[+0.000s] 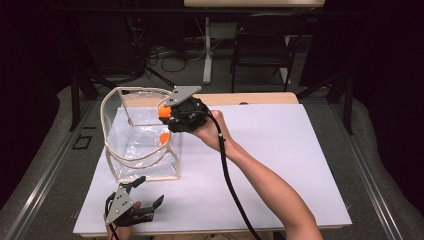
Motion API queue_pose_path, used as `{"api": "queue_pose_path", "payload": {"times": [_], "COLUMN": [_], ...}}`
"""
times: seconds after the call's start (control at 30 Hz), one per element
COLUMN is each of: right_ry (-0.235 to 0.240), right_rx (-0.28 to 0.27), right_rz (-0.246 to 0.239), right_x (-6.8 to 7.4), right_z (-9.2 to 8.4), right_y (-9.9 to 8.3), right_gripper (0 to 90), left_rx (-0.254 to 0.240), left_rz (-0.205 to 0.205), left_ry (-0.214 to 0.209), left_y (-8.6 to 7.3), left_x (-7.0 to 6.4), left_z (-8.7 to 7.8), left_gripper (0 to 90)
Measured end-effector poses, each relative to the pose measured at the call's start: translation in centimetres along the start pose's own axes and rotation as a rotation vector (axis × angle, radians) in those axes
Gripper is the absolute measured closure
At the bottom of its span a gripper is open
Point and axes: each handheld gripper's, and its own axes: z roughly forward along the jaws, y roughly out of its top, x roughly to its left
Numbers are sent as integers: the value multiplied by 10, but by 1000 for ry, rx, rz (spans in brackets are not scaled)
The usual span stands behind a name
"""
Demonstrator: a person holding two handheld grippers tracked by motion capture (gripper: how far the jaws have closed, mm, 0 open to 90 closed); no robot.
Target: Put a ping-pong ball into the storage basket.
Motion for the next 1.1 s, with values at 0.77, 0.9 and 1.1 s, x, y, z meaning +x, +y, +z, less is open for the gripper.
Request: {"api": "queue_pose_path", "payload": {"times": [0.77,0.9,1.1], "right_ry": [33,38,48], "right_rx": [-5,-1,0], "right_rz": [-16,-19,-21], "right_x": [11,13,16], "right_z": [9,12,15], "right_y": [8,8,9], "right_gripper": [508,508,508], "left_rx": [-4,-3,-5], "left_rz": [0,-4,0], "left_ry": [0,-3,2], "left_y": [0,0,0], "left_x": [0,0,1], "left_z": [0,1,0], "left_gripper": [157,157,157]}}
